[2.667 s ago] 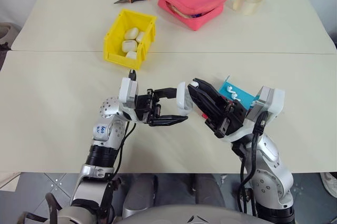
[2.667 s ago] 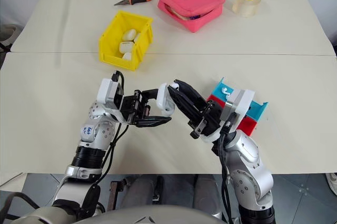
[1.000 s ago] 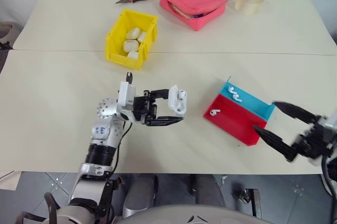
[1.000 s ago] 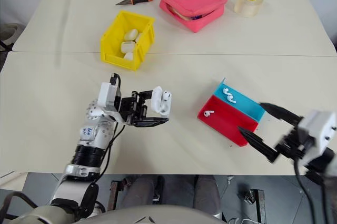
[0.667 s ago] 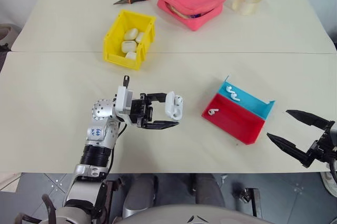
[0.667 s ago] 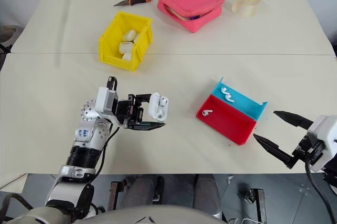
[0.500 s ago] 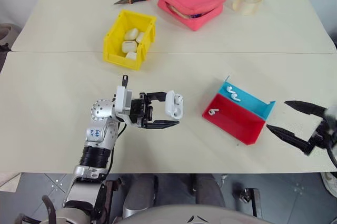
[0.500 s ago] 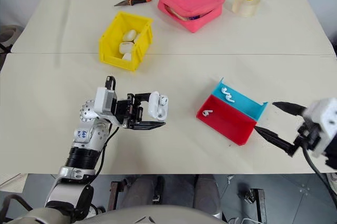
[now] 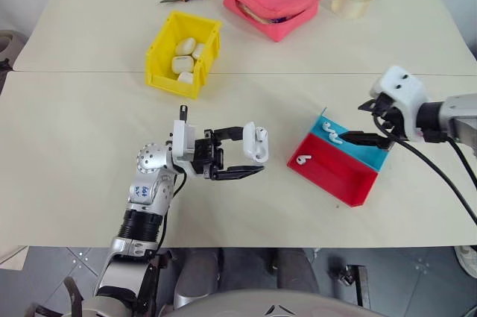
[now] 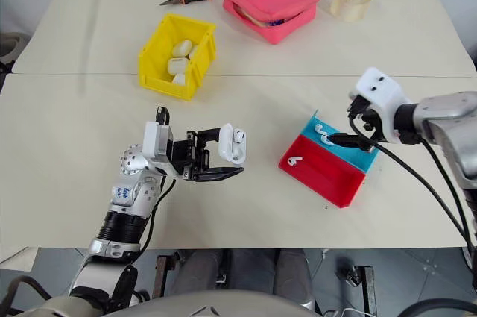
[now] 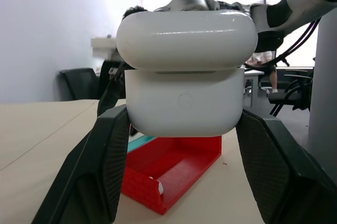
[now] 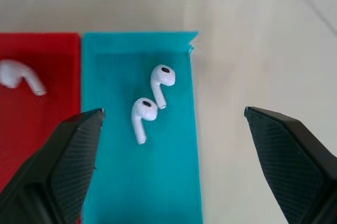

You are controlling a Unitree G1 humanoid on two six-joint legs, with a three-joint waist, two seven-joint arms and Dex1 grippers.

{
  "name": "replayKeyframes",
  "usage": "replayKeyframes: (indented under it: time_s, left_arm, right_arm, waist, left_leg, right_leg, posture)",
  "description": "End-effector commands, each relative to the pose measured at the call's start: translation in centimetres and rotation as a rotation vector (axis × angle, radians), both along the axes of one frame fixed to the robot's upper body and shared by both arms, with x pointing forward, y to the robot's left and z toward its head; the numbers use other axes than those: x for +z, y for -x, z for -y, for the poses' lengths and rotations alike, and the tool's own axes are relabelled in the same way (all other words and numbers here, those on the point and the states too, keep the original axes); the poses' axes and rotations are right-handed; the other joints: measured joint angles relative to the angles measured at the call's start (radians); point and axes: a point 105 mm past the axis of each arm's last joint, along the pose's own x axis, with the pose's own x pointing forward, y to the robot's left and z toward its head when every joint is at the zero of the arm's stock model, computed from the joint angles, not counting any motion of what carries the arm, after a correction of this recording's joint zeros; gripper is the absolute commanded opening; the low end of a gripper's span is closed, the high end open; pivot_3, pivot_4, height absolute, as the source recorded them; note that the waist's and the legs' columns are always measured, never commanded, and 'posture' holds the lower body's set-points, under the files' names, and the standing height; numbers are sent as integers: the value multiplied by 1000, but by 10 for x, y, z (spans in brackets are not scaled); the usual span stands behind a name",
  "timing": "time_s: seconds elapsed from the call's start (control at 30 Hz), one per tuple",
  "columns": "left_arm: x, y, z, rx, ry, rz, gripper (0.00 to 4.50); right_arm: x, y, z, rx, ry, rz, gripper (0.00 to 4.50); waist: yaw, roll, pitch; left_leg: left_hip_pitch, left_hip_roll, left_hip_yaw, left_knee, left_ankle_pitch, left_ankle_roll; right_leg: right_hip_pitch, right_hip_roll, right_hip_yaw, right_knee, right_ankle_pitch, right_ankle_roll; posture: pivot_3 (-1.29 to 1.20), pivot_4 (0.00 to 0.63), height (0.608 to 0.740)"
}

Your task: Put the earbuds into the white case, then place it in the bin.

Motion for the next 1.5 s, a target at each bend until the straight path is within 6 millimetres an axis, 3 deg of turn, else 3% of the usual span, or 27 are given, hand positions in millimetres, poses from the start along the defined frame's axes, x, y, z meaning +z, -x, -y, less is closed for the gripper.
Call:
replayKeyframes:
  time_s: [0.03,0.33,0.43,0.63,1.2,1.5]
  left_arm:
    - [7,7,3,-3,13,41,2718]
    - [7,6,1,32,25,40,2718]
    - [8,6,1,36,29,39,2718]
    - [8,5,2,38,33,39,2718]
    - [10,3,1,41,33,42,2718]
    - [12,3,0,45,34,45,2718]
  right_arm:
    - [-2,-13,1,28,66,15,4445]
    - [-12,-19,-9,145,138,-48,4445]
    - [-15,-20,-8,155,164,-59,3823]
    - [-19,-17,-10,173,173,-81,1795]
    - [-30,-11,-15,240,214,-96,1795]
    - [-34,-10,-8,257,260,-103,1795]
  waist:
    - [0,0,0]
    - [-1,0,0]
    - [0,0,0]
    - [-1,0,0]
    - [0,0,0]
    - [0,0,0]
  left_leg:
    - [-1,0,0,0,0,0]
    - [-4,1,-1,5,0,0]
    - [-4,1,-1,6,0,0]
    - [-4,1,-1,7,0,-1]
    - [-4,1,-1,8,0,-1]
    - [-4,1,-2,9,0,-1]
  right_leg:
    - [0,0,-1,0,0,0]
    - [-1,0,-2,1,1,1]
    - [-1,0,-3,2,1,1]
    - [-1,0,-3,2,1,1]
    - [-1,0,-3,3,1,1]
    - [0,0,-3,3,1,1]
  posture:
    - [0,150,740]
    - [0,150,740]
    - [0,150,740]
    - [0,150,740]
    - [0,150,740]
    - [0,150,740]
